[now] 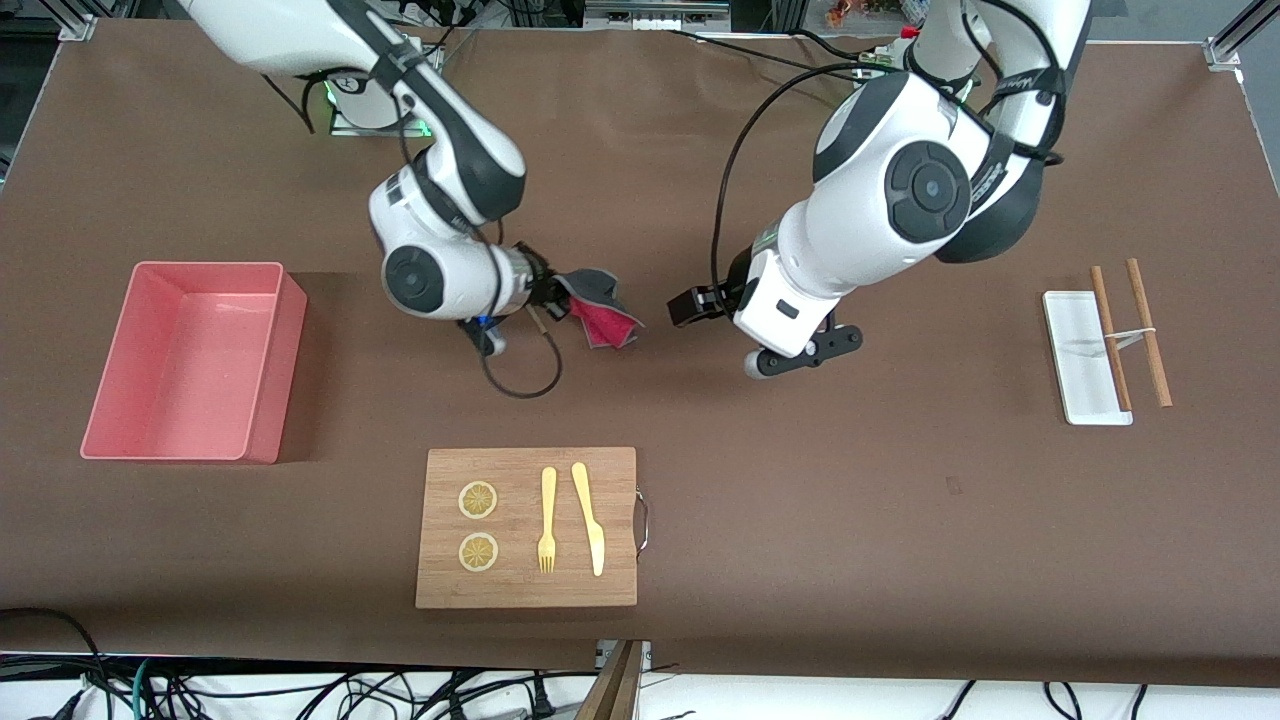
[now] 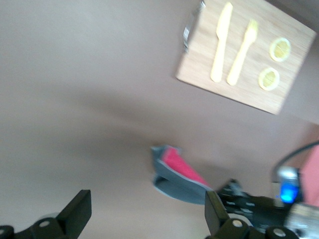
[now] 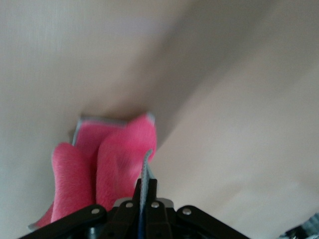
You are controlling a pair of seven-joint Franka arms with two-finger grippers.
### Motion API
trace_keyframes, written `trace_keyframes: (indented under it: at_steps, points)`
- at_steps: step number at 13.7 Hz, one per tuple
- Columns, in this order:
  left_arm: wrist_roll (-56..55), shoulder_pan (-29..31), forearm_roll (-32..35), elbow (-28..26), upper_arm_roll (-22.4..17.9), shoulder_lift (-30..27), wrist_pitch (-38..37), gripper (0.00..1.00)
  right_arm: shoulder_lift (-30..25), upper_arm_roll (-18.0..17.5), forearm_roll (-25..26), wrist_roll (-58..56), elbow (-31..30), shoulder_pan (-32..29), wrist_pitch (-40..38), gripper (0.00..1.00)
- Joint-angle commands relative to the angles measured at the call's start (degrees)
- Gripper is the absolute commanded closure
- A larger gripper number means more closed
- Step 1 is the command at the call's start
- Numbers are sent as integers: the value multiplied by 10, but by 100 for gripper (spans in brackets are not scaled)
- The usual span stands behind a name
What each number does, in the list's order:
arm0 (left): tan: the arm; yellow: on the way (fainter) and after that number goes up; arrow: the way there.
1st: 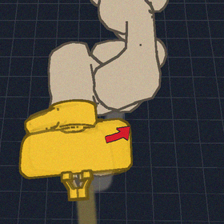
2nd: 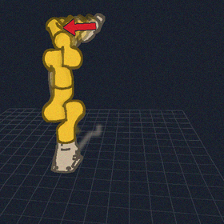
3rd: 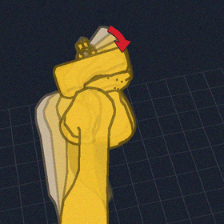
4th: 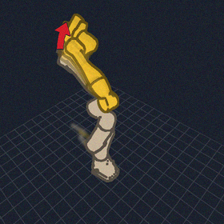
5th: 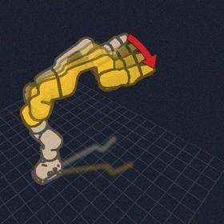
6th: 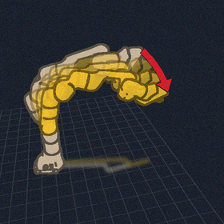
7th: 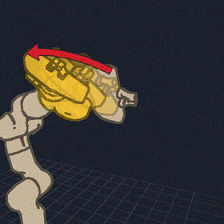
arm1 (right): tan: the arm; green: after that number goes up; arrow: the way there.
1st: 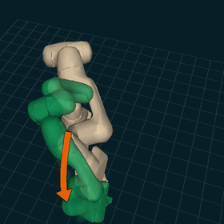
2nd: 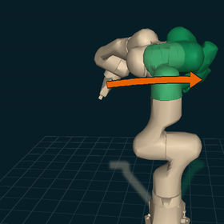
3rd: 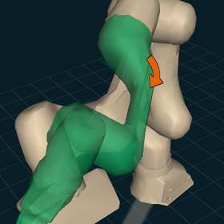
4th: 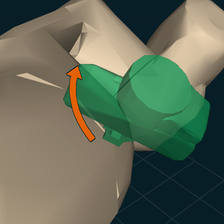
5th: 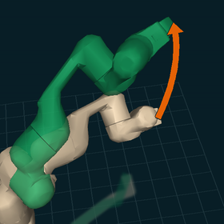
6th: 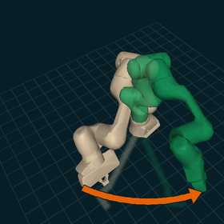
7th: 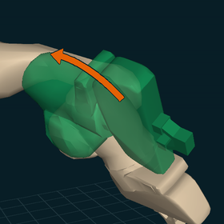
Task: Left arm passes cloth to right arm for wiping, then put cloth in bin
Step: 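Pull the cloth away with the right gripper while the left gripper releases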
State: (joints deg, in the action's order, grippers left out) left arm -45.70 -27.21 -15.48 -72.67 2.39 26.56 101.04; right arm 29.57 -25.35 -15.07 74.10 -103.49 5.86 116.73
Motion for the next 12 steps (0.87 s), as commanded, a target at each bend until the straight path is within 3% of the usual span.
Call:
trace_keyframes:
  at_steps: [1, 9, 12]
  points:
    - [41, -1, 71, -2, -2, -19, -43, 0, 1, 37, 13, -81, -11, -9, -7, 100]
    - [231, 87, 128, -5, -5, -110, -212, 0, -3, 192, 36, -358, -12, -16, -54, 100]
    - [347, 130, 154, -40, -5, -147, -207, 0, -7, 237, 70, -453, -7, -17, -75, 100]
